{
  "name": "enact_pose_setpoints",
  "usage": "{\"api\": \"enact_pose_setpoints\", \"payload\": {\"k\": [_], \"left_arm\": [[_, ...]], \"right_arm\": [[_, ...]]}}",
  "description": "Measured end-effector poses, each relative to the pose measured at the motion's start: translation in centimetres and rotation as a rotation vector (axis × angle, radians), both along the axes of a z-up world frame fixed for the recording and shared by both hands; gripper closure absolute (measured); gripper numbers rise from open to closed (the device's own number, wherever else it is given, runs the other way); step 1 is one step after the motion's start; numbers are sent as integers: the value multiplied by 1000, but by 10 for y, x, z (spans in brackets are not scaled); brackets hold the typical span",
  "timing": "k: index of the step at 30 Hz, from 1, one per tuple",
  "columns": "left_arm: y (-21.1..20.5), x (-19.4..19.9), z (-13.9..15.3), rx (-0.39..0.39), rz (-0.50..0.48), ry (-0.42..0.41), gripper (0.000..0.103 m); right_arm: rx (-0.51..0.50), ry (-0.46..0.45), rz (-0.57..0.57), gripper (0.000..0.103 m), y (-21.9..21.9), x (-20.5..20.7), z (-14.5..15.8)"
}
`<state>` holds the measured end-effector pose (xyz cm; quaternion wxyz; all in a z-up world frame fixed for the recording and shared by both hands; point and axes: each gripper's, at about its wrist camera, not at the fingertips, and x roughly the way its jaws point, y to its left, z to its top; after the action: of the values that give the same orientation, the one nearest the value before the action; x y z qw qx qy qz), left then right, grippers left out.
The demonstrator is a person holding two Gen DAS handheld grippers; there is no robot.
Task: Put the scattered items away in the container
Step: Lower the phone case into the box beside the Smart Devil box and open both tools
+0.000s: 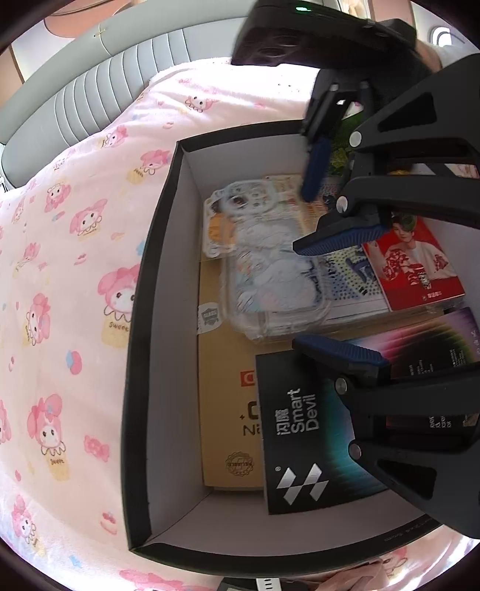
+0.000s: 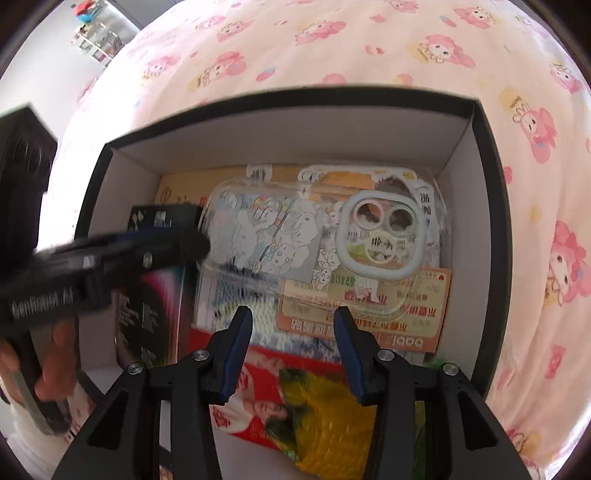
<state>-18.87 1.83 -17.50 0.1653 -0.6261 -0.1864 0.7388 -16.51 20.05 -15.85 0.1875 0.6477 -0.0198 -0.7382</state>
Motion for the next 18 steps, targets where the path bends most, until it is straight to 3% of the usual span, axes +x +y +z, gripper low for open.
{"api": "enact_pose_setpoints", "payload": {"k": [2,6,9,12,18], "left_arm": [[4,2,1,8,-23,7,58],[18,6,8,-10,-92,42,58],[25,3,-2,-35,-112,15,58],[25,-7,-12,-54,-87,-2,59],[13,-22,-1,-67,2,81,59]], "right_arm": [[45,56,-45,62,7,-3,4],[-6,80,-104,62,18,7,15],[-5,94,-85,62,18,15,20],[-11,71,-77,62,22,12,24],[-27,60,-76,62,6,-4,24]]}}
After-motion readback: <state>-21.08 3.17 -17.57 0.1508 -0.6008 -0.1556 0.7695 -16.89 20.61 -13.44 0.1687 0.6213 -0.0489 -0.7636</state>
